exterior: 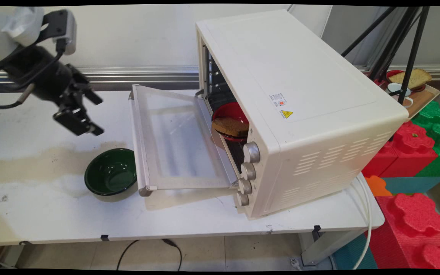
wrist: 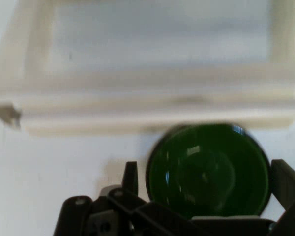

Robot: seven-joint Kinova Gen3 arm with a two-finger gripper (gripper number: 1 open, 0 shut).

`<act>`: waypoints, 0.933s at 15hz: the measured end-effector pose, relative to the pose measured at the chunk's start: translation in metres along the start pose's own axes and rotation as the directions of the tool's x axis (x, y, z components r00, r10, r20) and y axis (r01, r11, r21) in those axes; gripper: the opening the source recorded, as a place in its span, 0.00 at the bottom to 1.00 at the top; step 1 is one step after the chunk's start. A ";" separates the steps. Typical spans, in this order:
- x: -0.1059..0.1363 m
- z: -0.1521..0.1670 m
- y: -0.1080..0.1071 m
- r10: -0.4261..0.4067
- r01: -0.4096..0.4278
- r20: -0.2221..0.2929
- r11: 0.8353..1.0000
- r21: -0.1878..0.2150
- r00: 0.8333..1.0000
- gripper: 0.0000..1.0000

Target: Close the oven

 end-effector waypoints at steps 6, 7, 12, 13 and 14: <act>-0.026 0.013 0.004 -0.058 0.053 0.136 0.998 0.037 0.989 1.00; -0.028 0.015 0.004 -0.058 0.053 0.145 0.998 0.040 0.988 1.00; -0.034 0.044 -0.005 -0.049 0.038 0.174 0.997 0.066 0.984 1.00; -0.034 0.052 -0.009 -0.046 0.034 0.173 0.997 0.074 0.984 1.00; -0.034 0.058 -0.013 -0.044 0.030 0.173 0.996 0.080 0.984 1.00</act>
